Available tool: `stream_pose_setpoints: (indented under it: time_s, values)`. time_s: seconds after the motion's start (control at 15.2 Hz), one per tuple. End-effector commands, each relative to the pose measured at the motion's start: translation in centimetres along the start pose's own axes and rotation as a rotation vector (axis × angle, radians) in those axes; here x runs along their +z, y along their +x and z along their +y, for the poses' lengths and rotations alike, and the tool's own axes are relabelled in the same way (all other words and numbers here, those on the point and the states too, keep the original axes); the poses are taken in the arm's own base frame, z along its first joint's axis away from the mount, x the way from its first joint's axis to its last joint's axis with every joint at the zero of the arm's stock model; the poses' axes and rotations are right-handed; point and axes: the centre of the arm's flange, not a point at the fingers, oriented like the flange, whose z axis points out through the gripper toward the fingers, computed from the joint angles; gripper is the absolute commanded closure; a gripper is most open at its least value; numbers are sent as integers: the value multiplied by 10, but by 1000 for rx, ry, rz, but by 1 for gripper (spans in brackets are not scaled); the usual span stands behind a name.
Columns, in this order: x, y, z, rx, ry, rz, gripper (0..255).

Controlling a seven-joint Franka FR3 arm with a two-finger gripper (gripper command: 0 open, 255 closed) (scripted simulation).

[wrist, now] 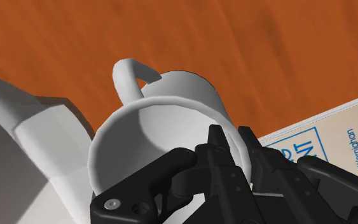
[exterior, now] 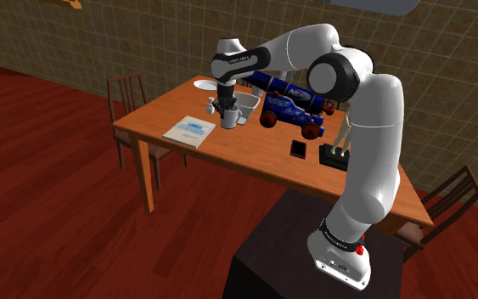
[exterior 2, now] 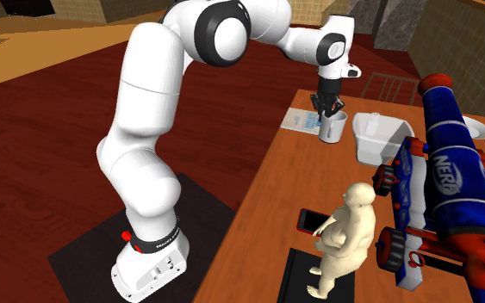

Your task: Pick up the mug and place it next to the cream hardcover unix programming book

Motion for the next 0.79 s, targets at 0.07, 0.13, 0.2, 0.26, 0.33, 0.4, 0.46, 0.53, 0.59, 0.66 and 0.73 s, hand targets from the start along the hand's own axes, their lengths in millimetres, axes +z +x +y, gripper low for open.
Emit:
stream_pose_setpoints:
  time_s: [0.07, 0.13, 0.2, 0.26, 0.33, 0.4, 0.46, 0.53, 0.59, 0.66, 0.73]
  values:
    - [15, 0, 0, 0, 0, 1, 255]
    - [20, 0, -1, 0, 0, 1, 255]
    - [26, 0, -1, 0, 0, 1, 255]
    - [30, 0, -1, 0, 0, 1, 255]
    - [30, 0, -1, 0, 0, 1, 255]
    - [30, 0, -1, 0, 0, 1, 255]
    - [30, 0, -1, 0, 0, 1, 255]
    - [30, 0, -1, 0, 0, 1, 255]
    - [30, 0, -1, 0, 0, 1, 255]
    - [30, 0, -1, 0, 0, 1, 255]
    - [30, 0, -1, 0, 0, 1, 255]
